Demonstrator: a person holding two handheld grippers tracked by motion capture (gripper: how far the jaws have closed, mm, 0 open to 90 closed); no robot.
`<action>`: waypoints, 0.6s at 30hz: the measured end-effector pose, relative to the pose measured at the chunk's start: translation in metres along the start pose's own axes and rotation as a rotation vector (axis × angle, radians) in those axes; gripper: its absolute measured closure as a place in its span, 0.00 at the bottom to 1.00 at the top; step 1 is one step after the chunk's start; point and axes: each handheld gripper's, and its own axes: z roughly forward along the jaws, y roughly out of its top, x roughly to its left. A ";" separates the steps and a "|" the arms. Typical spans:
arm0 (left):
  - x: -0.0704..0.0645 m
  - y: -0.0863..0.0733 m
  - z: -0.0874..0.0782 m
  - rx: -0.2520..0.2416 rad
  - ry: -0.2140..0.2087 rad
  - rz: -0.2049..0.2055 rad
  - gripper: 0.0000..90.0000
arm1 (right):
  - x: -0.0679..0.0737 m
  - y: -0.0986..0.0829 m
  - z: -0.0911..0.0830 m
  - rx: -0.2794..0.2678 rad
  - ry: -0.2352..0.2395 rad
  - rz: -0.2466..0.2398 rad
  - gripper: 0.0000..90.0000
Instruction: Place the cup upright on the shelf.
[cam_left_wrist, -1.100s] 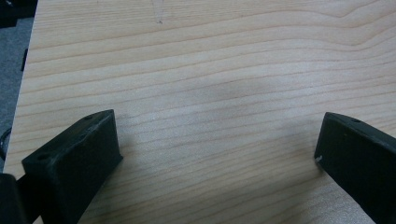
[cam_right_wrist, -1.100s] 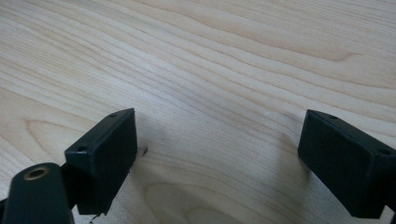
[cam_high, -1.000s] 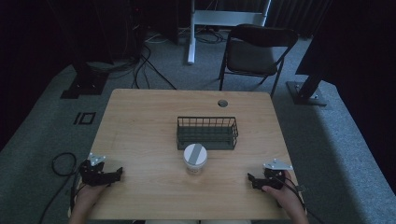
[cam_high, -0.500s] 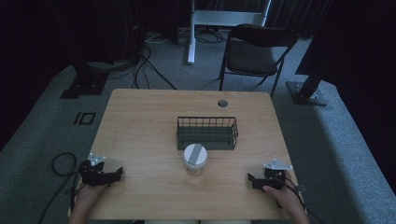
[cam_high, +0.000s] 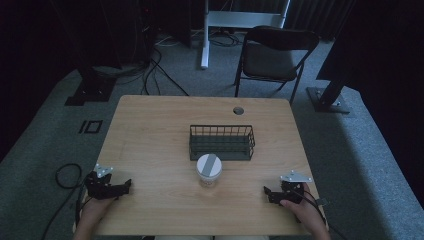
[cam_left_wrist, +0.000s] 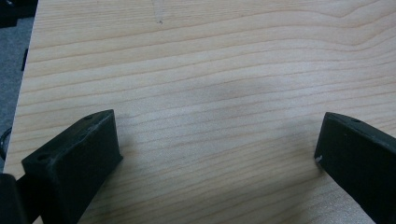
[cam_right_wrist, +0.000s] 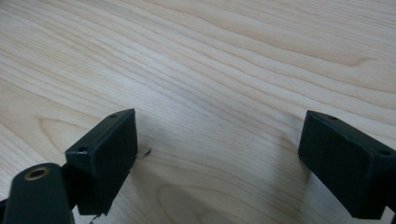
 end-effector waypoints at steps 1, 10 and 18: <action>0.000 0.000 0.000 0.000 0.000 0.000 0.00 | 0.001 0.000 0.000 0.000 0.002 -0.003 0.13; 0.000 0.000 0.000 0.000 0.000 0.000 0.00 | 0.011 0.009 0.005 -0.024 0.036 -0.018 0.13; 0.000 0.000 0.000 0.000 0.000 0.000 0.00 | 0.022 0.020 0.005 -0.046 0.084 -0.043 0.13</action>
